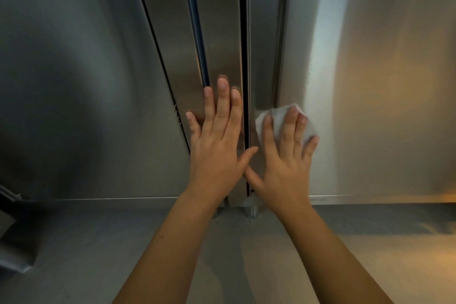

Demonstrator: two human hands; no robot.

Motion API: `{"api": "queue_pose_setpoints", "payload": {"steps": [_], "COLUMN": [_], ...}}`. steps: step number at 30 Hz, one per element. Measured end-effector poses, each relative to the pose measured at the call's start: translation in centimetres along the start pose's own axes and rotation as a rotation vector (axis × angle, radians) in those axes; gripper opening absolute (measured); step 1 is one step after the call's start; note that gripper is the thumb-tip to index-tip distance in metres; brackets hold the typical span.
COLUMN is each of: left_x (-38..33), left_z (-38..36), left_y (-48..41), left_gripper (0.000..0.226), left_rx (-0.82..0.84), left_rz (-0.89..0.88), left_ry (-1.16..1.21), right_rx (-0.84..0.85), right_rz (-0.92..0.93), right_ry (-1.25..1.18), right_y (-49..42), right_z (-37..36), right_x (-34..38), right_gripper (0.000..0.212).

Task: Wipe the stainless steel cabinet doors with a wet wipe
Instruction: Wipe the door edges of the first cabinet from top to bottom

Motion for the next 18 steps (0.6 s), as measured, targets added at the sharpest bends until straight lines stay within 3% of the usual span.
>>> {"api": "queue_pose_setpoints", "payload": {"steps": [10, 12, 18], "left_x": [0.2, 0.2, 0.1], "left_z": [-0.2, -0.3, -0.2], "left_y": [0.1, 0.0, 0.0], "left_gripper": [0.108, 0.108, 0.107], "left_rx": [-0.019, -0.021, -0.045], "left_rz": [0.021, 0.02, 0.026], "left_ry": [-0.041, -0.041, -0.033], "right_rx": [0.231, 0.195, -0.035], "right_rz": [0.0, -0.033, -0.05], "right_ry": [0.116, 0.081, -0.009], "right_y": [7.3, 6.6, 0.4], "right_z": [-6.0, -5.4, -0.9], "right_x": [-1.4, -1.2, 0.2], "right_gripper": [0.092, 0.097, 0.079]}}
Point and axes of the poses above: each hand's wrist, its own y-axis away from the middle knuckle, its own z-axis out of the back of the hand, x = y × z, the point moved 7 cm from there along -y, towards the middle knuckle, and after that the axes turned 12 degrees about x, right-handed, at the moved point
